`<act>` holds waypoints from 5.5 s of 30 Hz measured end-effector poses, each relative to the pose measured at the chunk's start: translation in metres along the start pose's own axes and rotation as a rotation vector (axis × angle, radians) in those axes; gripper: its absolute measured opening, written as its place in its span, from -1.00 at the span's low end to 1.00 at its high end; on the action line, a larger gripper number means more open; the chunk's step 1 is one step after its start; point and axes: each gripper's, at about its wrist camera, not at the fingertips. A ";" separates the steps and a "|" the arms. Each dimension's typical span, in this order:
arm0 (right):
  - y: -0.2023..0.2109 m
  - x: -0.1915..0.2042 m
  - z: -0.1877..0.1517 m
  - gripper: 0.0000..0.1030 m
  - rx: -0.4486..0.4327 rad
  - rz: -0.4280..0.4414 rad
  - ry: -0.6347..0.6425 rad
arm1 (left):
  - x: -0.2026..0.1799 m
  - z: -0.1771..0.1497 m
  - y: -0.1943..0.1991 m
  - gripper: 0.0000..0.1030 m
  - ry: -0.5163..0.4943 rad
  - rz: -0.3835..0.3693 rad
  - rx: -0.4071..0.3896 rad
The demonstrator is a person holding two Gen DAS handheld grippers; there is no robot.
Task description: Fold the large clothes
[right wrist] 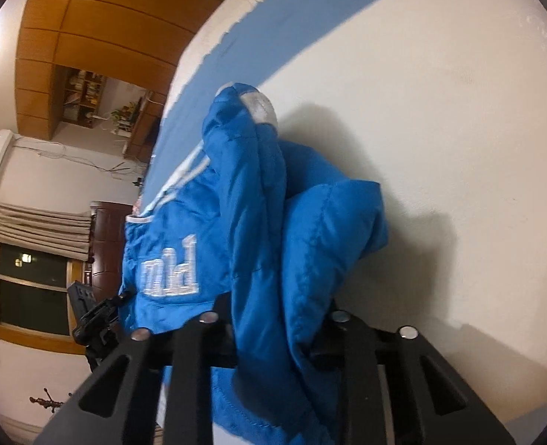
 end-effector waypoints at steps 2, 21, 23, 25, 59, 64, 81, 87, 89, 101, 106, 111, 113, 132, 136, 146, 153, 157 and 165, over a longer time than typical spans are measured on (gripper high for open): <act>0.011 0.011 -0.004 -0.63 -0.010 0.011 0.019 | -0.007 -0.004 0.015 -0.63 -0.009 -0.003 -0.021; 0.123 0.083 -0.151 -0.66 -0.024 -0.039 0.140 | -0.026 -0.132 0.154 -0.65 -0.160 -0.089 -0.034; 0.125 0.075 -0.168 -0.66 -0.017 -0.049 0.117 | -0.018 -0.152 0.155 -0.65 -0.155 -0.091 -0.020; 0.118 0.064 -0.181 -0.66 -0.004 -0.067 0.096 | -0.007 -0.172 0.146 -0.63 -0.149 -0.082 0.004; 0.100 0.044 -0.228 -0.16 0.014 -0.503 0.334 | 0.002 -0.242 0.158 0.00 -0.095 0.249 -0.123; 0.085 0.066 -0.256 -0.48 0.095 -0.515 0.493 | -0.033 -0.273 0.144 0.03 -0.116 0.214 -0.109; 0.061 0.014 -0.259 -0.54 0.171 -0.456 0.368 | -0.022 -0.305 0.100 0.04 -0.060 0.271 -0.044; 0.088 0.042 -0.267 -0.51 0.133 -0.427 0.431 | -0.015 -0.315 0.143 0.22 -0.015 0.365 -0.073; 0.089 0.049 -0.269 -0.51 0.132 -0.429 0.451 | -0.014 -0.319 0.152 0.26 -0.003 0.392 -0.072; 0.046 0.034 -0.267 -0.51 0.223 -0.494 0.421 | 0.004 -0.338 0.168 0.35 0.059 0.435 -0.081; 0.037 0.027 -0.265 -0.55 0.246 -0.509 0.421 | 0.014 -0.340 0.167 0.36 0.077 0.404 -0.088; 0.035 0.026 -0.260 -0.56 0.256 -0.505 0.389 | 0.021 -0.337 0.169 0.36 0.087 0.381 -0.097; 0.035 0.027 -0.261 -0.56 0.252 -0.506 0.385 | 0.022 -0.336 0.169 0.38 0.083 0.377 -0.100; 0.036 0.026 -0.259 -0.55 0.244 -0.504 0.359 | 0.083 -0.334 0.137 0.44 0.393 -0.014 -0.063; 0.036 0.025 -0.258 -0.55 0.245 -0.505 0.362 | 0.097 -0.333 0.123 0.44 0.466 -0.134 -0.071; 0.036 0.025 -0.257 -0.55 0.256 -0.505 0.366 | 0.088 -0.305 0.104 -0.09 0.417 -0.168 -0.113; 0.036 0.024 -0.256 -0.55 0.253 -0.501 0.363 | 0.076 -0.325 0.130 -0.44 0.399 -0.171 -0.154; 0.035 0.024 -0.256 -0.55 0.260 -0.492 0.367 | 0.091 -0.323 0.106 -0.40 0.452 -0.176 -0.113; 0.032 0.020 -0.258 -0.55 0.257 -0.483 0.368 | 0.108 -0.330 0.087 -0.25 0.461 -0.207 -0.092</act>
Point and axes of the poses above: each gripper's, at about its wrist camera, not at the fingertips, and y roughly against the way its jaws point, x to its left, z to its top, and after that the axes turned 2 degrees about z, right-handed
